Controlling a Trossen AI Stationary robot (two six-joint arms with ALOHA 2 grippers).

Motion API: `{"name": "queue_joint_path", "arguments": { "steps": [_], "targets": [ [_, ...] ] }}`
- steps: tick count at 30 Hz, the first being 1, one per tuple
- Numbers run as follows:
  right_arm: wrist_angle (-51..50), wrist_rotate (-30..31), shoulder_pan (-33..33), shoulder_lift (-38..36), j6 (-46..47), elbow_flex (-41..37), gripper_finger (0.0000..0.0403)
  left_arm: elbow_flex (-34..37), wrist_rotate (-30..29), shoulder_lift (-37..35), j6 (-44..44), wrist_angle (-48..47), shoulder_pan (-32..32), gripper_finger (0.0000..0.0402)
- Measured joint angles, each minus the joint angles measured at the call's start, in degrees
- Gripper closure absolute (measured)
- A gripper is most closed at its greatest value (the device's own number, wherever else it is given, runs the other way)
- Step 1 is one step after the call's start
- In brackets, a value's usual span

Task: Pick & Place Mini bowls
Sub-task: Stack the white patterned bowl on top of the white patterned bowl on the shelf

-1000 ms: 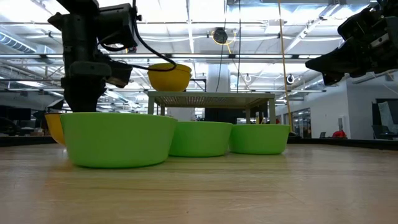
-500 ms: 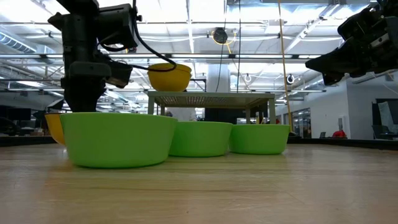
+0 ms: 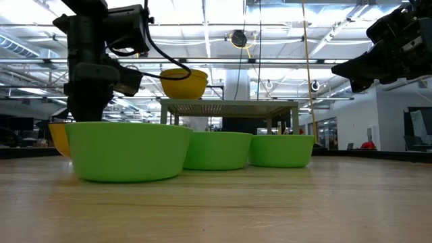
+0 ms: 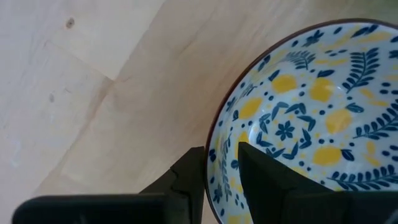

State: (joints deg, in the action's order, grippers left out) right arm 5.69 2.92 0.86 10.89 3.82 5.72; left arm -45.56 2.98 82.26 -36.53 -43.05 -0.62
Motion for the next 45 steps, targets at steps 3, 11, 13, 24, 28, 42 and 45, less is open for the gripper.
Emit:
{"name": "queue_joint_path", "arguments": {
  "steps": [3,11,13,24,28,42,45],
  "targets": [
    [0.02,0.02,0.0,0.0,0.02,0.0,0.0403,0.0,-0.02,0.0,0.0,0.0,0.0,0.0305],
    [0.02,0.02,0.0,0.0,0.02,0.0,0.0403,0.0,-0.02,0.0,-0.06,0.02,0.0,0.0305],
    [0.02,0.02,0.0,0.0,0.0,0.0,0.0403,0.0,-0.04,-0.02,-0.97,0.02,0.0,0.0305],
    [0.02,0.02,-0.02,0.0,0.01,0.0,0.0403,0.0,-0.02,-0.02,-4.0,0.0,0.0,0.0305],
    [0.0,0.02,-0.02,0.0,0.02,0.0,0.0403,0.0,-0.02,-0.02,-5.16,-0.42,0.0,0.0305],
    [0.01,0.01,-0.01,0.0,0.0,0.0,0.0403,-0.02,-0.37,-0.02,-8.14,-2.49,0.0,0.0305],
    [0.02,0.01,-0.01,0.0,0.01,0.0,0.0403,-0.02,-1.27,-0.02,-7.38,-2.56,0.0,0.0305]
  ]
}}
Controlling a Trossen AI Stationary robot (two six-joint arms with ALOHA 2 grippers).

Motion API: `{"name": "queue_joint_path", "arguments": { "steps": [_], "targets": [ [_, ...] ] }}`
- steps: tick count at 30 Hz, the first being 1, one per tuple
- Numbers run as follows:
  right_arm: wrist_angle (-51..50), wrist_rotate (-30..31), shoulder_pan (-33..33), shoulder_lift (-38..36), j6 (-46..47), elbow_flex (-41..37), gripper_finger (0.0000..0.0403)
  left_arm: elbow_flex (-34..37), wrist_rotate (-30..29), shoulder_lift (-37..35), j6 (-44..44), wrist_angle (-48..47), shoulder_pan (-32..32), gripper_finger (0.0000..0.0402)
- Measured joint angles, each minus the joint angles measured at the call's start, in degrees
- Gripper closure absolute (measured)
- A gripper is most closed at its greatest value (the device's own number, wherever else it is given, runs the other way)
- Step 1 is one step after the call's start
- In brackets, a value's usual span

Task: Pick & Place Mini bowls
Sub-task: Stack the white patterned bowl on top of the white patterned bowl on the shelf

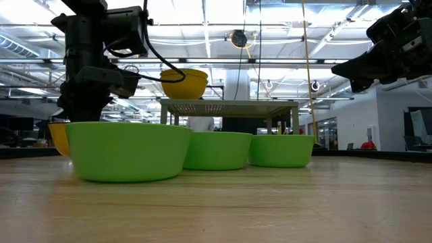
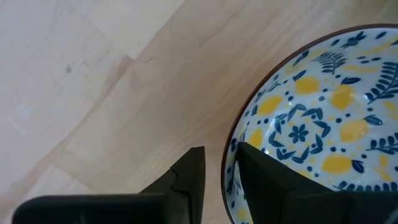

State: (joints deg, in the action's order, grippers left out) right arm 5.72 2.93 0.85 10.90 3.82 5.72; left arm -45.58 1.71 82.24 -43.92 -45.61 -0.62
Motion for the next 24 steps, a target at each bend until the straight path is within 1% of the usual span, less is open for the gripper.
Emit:
{"name": "queue_joint_path", "arguments": {
  "steps": [24],
  "targets": [
    [0.0,0.0,0.01,0.0,-0.01,0.0,0.0403,0.0,-0.19,-0.02,-1.29,-0.7,0.0,0.0305]
  ]
}}
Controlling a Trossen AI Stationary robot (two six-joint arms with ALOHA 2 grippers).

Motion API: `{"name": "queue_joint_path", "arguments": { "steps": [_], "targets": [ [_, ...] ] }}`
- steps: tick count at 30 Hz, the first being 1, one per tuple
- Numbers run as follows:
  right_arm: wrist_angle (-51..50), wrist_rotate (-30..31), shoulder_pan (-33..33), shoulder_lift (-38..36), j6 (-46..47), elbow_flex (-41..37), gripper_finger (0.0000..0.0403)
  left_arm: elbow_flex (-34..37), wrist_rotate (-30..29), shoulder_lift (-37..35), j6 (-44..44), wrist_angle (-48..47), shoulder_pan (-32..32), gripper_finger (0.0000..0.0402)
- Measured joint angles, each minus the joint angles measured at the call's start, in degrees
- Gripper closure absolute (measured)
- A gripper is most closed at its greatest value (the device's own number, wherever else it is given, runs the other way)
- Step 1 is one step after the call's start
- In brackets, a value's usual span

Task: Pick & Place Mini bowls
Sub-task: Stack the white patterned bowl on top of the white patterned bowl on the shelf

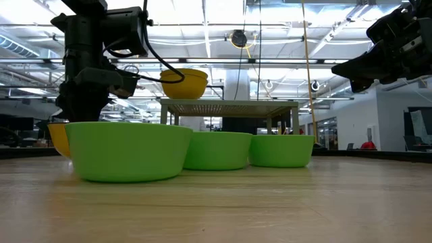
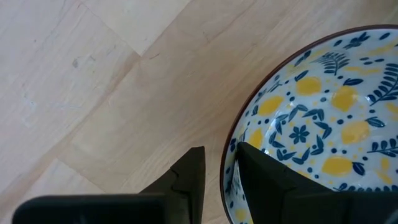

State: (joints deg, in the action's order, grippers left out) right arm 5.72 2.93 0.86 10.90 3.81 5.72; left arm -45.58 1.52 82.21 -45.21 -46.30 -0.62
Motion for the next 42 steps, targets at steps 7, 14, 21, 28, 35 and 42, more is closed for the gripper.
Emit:
{"name": "queue_joint_path", "arguments": {
  "steps": [7,14,21,28,35,42],
  "targets": [
    [-0.02,0.01,-0.02,0.0,0.02,0.0,0.0403,0.0,0.01,0.0,-0.01,0.0,0.0,0.0305],
    [0.0,0.01,0.0,0.0,0.02,0.0,0.0403,0.0,0.04,0.0,-1.04,-0.02,0.0,0.0305],
    [-0.02,0.01,-0.02,0.0,0.0,0.0,0.0403,0.0,0.04,0.0,-1.05,-0.02,0.0,0.0305],
    [-0.01,-0.01,-0.02,0.0,0.01,0.0,0.0403,0.0,-0.02,0.0,1.09,0.02,0.0,0.0305],
    [-0.02,0.0,-0.01,0.0,0.0,0.0,0.0403,0.0,-0.13,0.0,2.2,0.05,0.0,0.0305],
    [0.0,0.0,-0.01,0.0,0.01,0.0,0.0403,0.0,-1.42,0.0,3.63,0.07,0.0,0.0305]
  ]
}}
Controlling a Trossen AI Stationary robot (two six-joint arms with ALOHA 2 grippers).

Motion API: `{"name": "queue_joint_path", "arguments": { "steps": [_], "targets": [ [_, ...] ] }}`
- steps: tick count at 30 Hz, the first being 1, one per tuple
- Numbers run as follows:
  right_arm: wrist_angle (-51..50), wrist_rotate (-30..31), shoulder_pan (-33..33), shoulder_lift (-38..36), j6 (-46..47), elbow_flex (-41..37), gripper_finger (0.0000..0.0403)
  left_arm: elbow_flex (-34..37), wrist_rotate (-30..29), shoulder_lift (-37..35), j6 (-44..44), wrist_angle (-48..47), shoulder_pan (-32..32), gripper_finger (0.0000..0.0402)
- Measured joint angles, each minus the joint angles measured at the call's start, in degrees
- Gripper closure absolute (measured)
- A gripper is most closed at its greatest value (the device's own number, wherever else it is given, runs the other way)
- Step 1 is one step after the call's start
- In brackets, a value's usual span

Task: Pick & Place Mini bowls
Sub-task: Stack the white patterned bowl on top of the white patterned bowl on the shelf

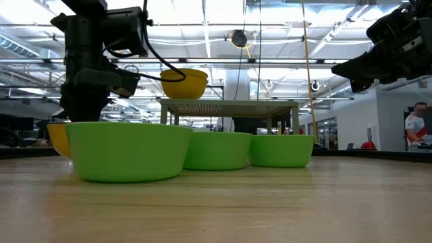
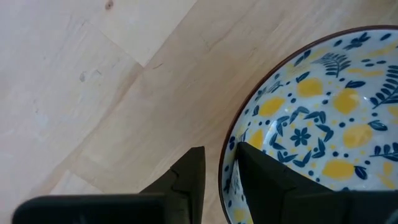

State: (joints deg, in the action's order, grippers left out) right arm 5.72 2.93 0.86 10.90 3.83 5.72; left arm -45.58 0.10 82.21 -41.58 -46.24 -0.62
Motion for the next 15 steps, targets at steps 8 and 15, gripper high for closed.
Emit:
{"name": "queue_joint_path", "arguments": {
  "steps": [8,15],
  "targets": [
    [-0.01,0.01,-0.01,0.0,0.0,0.0,0.0403,0.0,0.0,0.0,-0.11,0.02,0.0,0.0305],
    [-0.01,0.0,0.0,-0.01,0.0,0.0,0.0403,0.0,2.21,0.0,-1.71,0.34,0.01,0.0305]
  ]
}}
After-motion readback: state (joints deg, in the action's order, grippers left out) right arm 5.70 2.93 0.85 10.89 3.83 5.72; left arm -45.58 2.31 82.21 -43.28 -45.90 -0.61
